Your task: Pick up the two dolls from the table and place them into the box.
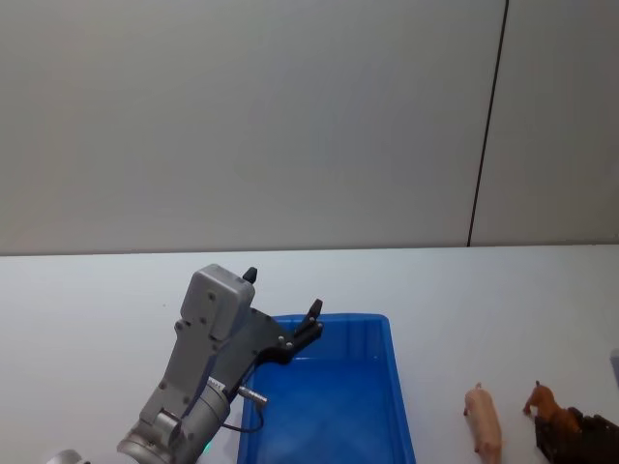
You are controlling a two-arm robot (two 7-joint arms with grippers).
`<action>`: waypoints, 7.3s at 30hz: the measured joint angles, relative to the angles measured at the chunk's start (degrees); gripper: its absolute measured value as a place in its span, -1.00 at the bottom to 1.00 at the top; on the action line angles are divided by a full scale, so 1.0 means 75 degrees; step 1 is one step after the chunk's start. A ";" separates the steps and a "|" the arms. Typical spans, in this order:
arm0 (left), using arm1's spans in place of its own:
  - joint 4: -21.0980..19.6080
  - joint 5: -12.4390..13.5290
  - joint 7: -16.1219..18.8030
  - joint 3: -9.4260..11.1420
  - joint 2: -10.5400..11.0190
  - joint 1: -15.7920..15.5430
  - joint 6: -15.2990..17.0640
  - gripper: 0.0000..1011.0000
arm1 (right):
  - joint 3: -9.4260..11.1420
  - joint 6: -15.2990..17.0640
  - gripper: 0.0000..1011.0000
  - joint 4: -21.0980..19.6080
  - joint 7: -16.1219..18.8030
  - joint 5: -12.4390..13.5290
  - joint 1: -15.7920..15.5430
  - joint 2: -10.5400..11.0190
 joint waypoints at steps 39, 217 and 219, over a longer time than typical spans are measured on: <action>0.0000 0.0000 0.0000 0.0000 0.0000 0.0000 0.0000 0.98 | -0.0425 -0.1246 -0.14 -0.0312 0.2555 -0.0323 0.0942 -0.0508; 0.0000 0.0000 0.0000 0.0000 0.0000 0.0000 0.0000 0.98 | -0.1009 -0.1557 0.15 0.1097 0.2981 -0.0715 0.1664 -0.1671; 0.0000 0.0000 0.0000 0.0000 0.0000 0.0000 0.0000 0.98 | -0.1023 -0.1492 0.29 0.1217 0.3005 -0.0719 0.1775 -0.1733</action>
